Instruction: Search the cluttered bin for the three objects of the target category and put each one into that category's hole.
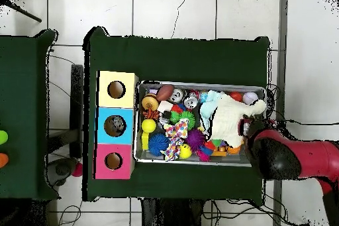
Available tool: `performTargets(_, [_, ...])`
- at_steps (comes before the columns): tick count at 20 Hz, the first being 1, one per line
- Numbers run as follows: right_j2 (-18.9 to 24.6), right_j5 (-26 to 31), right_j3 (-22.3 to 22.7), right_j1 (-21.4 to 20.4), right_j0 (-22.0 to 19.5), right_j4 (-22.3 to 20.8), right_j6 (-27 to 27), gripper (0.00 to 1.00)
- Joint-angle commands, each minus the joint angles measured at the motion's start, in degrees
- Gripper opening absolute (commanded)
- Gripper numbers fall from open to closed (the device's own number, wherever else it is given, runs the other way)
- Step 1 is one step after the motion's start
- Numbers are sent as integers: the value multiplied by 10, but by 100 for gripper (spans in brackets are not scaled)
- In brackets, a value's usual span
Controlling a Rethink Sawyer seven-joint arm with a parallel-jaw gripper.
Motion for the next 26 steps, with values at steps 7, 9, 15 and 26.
performTargets(7, [65, 129, 54, -39, 4, 101, -116, 0])
performTargets(9, [66, 120, 54, -36, 4, 106, -102, 0])
performTargets(15, [65, 89, 59, -29, -1, 123, -61, 100])
performTargets(26, [100, 50, 95, -33, -8, 160, -20, 100])
